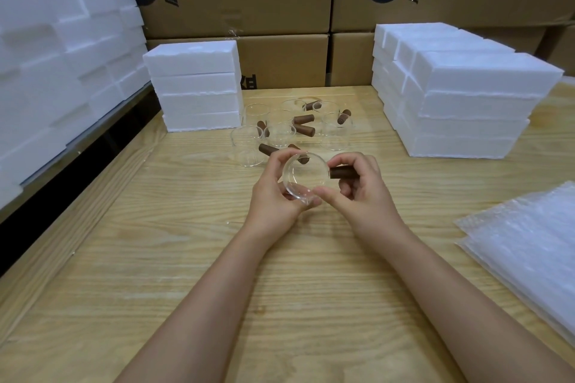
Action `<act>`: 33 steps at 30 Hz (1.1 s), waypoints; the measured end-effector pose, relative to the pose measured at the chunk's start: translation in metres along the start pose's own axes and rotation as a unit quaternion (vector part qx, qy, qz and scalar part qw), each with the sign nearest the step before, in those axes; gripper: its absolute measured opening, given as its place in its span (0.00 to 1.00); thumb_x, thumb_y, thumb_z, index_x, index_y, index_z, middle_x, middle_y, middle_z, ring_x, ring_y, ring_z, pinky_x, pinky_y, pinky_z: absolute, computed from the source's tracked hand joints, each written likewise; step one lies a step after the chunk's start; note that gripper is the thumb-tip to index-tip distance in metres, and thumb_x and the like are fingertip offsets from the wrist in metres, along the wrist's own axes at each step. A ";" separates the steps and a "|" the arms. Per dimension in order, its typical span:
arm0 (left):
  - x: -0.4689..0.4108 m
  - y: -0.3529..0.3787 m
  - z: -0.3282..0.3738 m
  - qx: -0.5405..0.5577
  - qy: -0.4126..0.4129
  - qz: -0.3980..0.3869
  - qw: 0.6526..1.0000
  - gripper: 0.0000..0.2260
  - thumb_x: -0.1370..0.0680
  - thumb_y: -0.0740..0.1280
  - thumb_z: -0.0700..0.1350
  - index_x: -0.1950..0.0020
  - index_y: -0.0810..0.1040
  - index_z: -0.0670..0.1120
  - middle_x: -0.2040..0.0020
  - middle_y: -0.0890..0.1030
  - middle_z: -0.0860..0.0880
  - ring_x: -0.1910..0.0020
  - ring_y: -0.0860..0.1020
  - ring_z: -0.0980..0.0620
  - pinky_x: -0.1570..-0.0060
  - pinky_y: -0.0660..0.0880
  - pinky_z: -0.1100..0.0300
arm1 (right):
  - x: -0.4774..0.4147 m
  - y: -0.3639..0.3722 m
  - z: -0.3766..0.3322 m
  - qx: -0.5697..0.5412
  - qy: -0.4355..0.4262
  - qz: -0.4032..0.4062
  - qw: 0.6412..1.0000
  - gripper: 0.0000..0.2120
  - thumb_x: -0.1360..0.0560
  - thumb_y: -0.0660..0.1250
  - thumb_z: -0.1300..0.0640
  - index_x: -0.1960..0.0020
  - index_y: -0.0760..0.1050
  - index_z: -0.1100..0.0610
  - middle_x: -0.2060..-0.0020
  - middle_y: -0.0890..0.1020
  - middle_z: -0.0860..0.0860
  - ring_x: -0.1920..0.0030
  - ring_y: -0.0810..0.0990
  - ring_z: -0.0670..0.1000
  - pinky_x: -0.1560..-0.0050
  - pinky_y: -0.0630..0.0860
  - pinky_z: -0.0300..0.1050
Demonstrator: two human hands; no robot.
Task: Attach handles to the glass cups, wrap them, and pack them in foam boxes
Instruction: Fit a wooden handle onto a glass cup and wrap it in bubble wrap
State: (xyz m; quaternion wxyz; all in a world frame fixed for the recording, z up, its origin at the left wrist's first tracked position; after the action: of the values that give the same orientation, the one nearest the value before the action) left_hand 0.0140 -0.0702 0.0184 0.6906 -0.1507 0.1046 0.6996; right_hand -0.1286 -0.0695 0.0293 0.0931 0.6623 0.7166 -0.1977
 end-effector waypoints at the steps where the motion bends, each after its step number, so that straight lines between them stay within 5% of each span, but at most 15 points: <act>1: 0.000 0.000 0.000 -0.005 0.002 0.002 1.000 0.31 0.36 0.76 0.26 0.40 0.71 0.48 0.38 0.77 0.47 0.56 0.80 0.63 0.54 0.78 0.64 | 0.000 0.000 0.000 0.014 0.000 0.000 1.000 0.17 0.36 0.78 0.52 0.54 0.73 0.40 0.51 0.69 0.44 0.65 0.69 0.41 0.57 0.72 0.34; 6: 0.002 0.000 0.000 -0.046 0.013 0.014 0.999 0.29 0.35 0.75 0.29 0.40 0.73 0.50 0.44 0.79 0.57 0.58 0.80 0.63 0.57 0.78 0.61 | 0.001 0.000 0.000 0.096 -0.006 0.021 0.995 0.25 0.39 0.80 0.52 0.49 0.71 0.40 0.49 0.67 0.42 0.55 0.72 0.30 0.54 0.66 0.24; 10: 0.002 0.001 -0.001 -0.084 0.010 0.018 0.996 0.30 0.35 0.73 0.29 0.40 0.73 0.56 0.42 0.78 0.61 0.62 0.81 0.50 0.59 0.79 0.56 | 0.003 0.003 0.001 0.143 0.007 0.052 0.988 0.30 0.44 0.82 0.50 0.49 0.69 0.43 0.50 0.63 0.40 0.52 0.68 0.26 0.53 0.64 0.19; 13: 0.003 0.002 0.001 -0.111 0.016 0.020 0.994 0.31 0.34 0.73 0.32 0.41 0.73 0.60 0.42 0.77 0.64 0.64 0.81 0.53 0.57 0.80 0.57 | 0.006 0.005 0.001 0.164 0.018 0.067 0.984 0.33 0.45 0.81 0.45 0.47 0.68 0.46 0.50 0.62 0.43 0.51 0.65 0.23 0.53 0.62 0.18; 16: 0.004 0.004 0.004 -0.141 0.022 0.019 0.990 0.28 0.34 0.73 0.39 0.42 0.72 0.63 0.46 0.77 0.68 0.64 0.80 0.52 0.57 0.78 0.61 | 0.009 0.007 0.002 0.199 0.067 0.092 0.973 0.34 0.48 0.75 0.34 0.49 0.65 0.46 0.49 0.62 0.44 0.50 0.68 0.33 0.43 0.64 0.31; 19: 0.004 0.007 0.004 -0.178 0.034 0.014 0.983 0.30 0.33 0.71 0.34 0.43 0.70 0.66 0.52 0.81 0.56 0.62 0.79 0.51 0.62 0.75 0.63 | 0.009 0.007 0.008 0.223 0.141 0.123 0.957 0.37 0.49 0.66 0.25 0.51 0.66 0.48 0.51 0.63 0.44 0.46 0.70 0.44 0.39 0.62 0.46; 22: 0.004 0.011 0.005 -0.211 0.043 -0.006 0.977 0.32 0.32 0.72 0.34 0.44 0.69 0.69 0.52 0.82 0.54 0.65 0.79 0.57 0.62 0.75 0.65 | 0.008 0.003 0.012 0.183 0.168 0.154 0.956 0.30 0.40 0.64 0.25 0.56 0.68 0.51 0.54 0.65 0.44 0.48 0.72 0.47 0.35 0.65 0.54; 27: 0.003 0.010 0.004 -0.202 0.049 -0.007 0.978 0.33 0.33 0.75 0.34 0.46 0.68 0.70 0.51 0.82 0.51 0.65 0.80 0.54 0.60 0.77 0.63 | 0.006 -0.003 0.014 0.100 0.113 0.181 0.972 0.18 0.27 0.63 0.39 0.59 0.70 0.54 0.57 0.66 0.45 0.58 0.71 0.36 0.48 0.65 0.33; 30: 0.003 0.009 0.004 -0.177 0.044 -0.008 0.983 0.32 0.33 0.76 0.35 0.43 0.69 0.66 0.50 0.80 0.61 0.64 0.81 0.53 0.60 0.77 0.62 | 0.005 -0.002 0.010 0.088 0.088 0.180 0.976 0.14 0.23 0.63 0.45 0.61 0.70 0.54 0.57 0.66 0.46 0.61 0.70 0.29 0.56 0.62 0.21; 33: 0.002 0.008 0.002 -0.140 0.026 -0.010 0.990 0.31 0.34 0.77 0.33 0.41 0.71 0.60 0.44 0.76 0.68 0.63 0.82 0.54 0.59 0.78 0.62 | 0.007 -0.002 0.006 0.074 0.061 0.177 0.980 0.09 0.22 0.63 0.50 0.60 0.71 0.51 0.56 0.68 0.47 0.61 0.70 0.28 0.56 0.63 0.20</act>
State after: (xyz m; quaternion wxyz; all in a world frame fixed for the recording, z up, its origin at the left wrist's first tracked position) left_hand 0.0061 -0.0679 0.0186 0.6671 -0.2645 0.0221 0.6961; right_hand -0.1325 -0.0658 0.0210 0.0337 0.7945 0.5758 -0.1899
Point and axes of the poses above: each hand's wrist, its own x-axis away from the middle knuckle, its own y-axis out of the palm, z = x × y, the point moved 6 cm from there along -x, towards the middle knuckle
